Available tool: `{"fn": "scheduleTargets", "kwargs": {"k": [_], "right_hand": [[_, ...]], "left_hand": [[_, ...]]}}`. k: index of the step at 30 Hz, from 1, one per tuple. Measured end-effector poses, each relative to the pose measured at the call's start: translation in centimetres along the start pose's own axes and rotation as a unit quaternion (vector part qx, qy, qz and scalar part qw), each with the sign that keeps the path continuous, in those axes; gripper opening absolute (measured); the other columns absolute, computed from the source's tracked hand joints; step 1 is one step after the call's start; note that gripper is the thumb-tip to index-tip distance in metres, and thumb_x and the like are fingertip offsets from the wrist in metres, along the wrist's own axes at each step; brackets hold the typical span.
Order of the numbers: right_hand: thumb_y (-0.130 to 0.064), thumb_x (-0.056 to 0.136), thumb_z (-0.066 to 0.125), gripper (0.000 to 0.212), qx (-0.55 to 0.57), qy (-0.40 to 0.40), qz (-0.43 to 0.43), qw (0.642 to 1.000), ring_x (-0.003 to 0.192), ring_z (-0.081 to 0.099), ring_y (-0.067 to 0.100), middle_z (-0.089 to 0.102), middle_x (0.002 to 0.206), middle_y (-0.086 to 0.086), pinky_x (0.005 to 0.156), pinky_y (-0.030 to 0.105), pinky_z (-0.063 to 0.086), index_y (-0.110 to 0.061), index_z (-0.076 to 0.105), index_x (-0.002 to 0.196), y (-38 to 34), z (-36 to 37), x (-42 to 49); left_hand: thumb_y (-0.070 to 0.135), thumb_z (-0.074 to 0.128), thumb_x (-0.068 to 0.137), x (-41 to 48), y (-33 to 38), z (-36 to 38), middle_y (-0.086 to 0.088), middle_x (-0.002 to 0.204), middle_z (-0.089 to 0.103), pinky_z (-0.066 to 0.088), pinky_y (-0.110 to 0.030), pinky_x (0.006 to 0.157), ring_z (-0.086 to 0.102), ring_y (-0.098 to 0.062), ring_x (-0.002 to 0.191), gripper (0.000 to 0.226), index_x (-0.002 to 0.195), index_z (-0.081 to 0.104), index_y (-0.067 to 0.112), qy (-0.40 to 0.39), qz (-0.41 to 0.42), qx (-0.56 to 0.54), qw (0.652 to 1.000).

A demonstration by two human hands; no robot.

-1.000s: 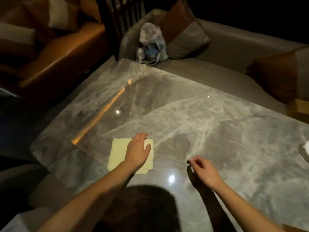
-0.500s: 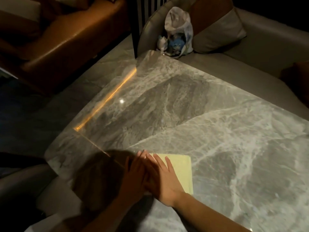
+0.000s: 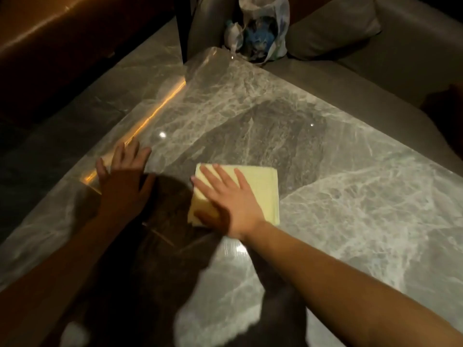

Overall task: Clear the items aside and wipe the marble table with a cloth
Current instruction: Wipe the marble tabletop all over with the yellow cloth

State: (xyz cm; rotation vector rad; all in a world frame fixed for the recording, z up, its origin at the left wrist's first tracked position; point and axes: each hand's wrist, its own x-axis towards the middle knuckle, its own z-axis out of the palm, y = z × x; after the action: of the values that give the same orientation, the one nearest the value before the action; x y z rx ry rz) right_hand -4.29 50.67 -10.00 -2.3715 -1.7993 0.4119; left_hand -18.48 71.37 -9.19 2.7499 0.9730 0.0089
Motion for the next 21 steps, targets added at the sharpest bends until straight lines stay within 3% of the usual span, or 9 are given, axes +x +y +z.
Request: {"fn": "scheduleTargets", "kwargs": {"k": [3,8,11,21], "right_hand": [[-0.067,0.089,0.019,0.072,-0.019,0.033,0.064,0.997,0.15,-0.002,0.017,0.005,0.163,-0.006,0.12,0.049,0.001,-0.036,0.01,0.153,3.9,-1.9,6.2],[-0.064,0.093,0.028,0.069,-0.033,0.08,0.134,0.987,0.15,0.005,0.02,0.008,0.163,-0.005,0.118,0.048,0.005,-0.035,0.014,0.153,10.5,-4.7,15.3],[-0.063,0.093,0.026,0.068,-0.046,0.08,0.139,0.986,0.15,0.005,0.021,0.007,0.163,-0.004,0.119,0.049,0.005,-0.033,0.014,0.153,12.3,-5.6,18.2],[-0.069,0.087,0.018,0.076,-0.061,0.016,0.08,0.995,0.15,-0.002,0.02,-0.001,0.163,-0.003,0.118,0.048,0.004,-0.036,0.003,0.154,8.3,-5.0,12.1]], "left_hand": [[0.044,0.036,0.092,2.6,0.5,0.6,-0.003,0.158,0.021,0.005,-0.062,0.112,0.014,-0.027,0.146,0.058,0.147,0.03,0.025,0.006,-0.021,-0.002,1.0],[0.057,0.015,0.09,2.6,0.4,1.2,0.003,0.159,0.019,0.005,-0.055,0.115,0.011,-0.021,0.147,0.064,0.147,0.025,0.031,0.026,-0.021,-0.004,0.999],[0.057,0.013,0.089,2.8,0.4,1.3,0.006,0.159,0.017,0.005,-0.054,0.116,0.008,-0.019,0.148,0.063,0.147,0.023,0.034,0.028,-0.023,-0.005,0.999],[0.051,0.029,0.088,2.9,0.3,1.2,0.006,0.159,0.019,0.003,-0.053,0.117,0.012,-0.017,0.147,0.06,0.146,0.03,0.033,0.021,-0.035,-0.027,0.999]]}}
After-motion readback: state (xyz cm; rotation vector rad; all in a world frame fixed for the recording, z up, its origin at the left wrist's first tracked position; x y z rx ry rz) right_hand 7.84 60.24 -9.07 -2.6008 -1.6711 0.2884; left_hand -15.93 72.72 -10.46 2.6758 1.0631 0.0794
